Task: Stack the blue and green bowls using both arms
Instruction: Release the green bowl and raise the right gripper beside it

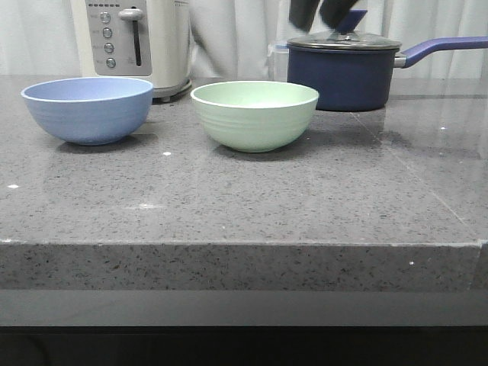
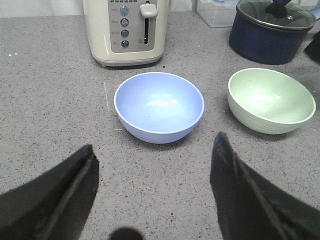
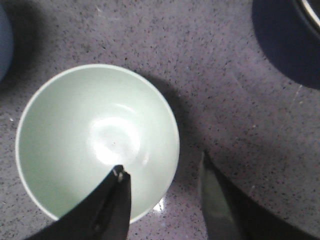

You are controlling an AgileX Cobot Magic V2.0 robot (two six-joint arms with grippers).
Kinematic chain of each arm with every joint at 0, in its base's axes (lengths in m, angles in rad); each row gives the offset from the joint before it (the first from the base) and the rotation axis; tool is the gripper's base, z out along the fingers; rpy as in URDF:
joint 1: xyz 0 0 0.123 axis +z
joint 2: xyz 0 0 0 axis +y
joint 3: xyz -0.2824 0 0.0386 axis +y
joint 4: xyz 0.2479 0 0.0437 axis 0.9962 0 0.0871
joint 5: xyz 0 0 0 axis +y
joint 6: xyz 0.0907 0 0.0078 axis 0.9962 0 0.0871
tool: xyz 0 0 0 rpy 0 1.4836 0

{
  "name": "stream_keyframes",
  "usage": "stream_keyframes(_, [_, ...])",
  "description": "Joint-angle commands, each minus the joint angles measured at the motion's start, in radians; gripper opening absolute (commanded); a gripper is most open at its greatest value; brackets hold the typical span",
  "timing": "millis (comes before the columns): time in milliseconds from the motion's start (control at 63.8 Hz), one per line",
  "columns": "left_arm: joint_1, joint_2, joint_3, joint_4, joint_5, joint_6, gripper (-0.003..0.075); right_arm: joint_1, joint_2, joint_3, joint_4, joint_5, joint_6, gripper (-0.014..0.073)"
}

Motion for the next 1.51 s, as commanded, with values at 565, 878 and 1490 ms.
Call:
stream_keyframes(565, [-0.007,0.007,-0.034,-0.004,-0.078,0.001,0.0473,-0.003,-0.423,0.515,-0.008,-0.325,-0.036,0.0272])
stream_keyframes(878, [-0.007,0.007,-0.034,-0.004,-0.078,0.001,0.0473,-0.045,-0.407,0.673,0.020,-0.477,-0.039,-0.0057])
stream_keyframes(1490, [-0.007,0.007,-0.034,-0.004,-0.078,0.001,0.0473,-0.062,-0.237,0.662,0.316,-0.530,-0.412,-0.0059])
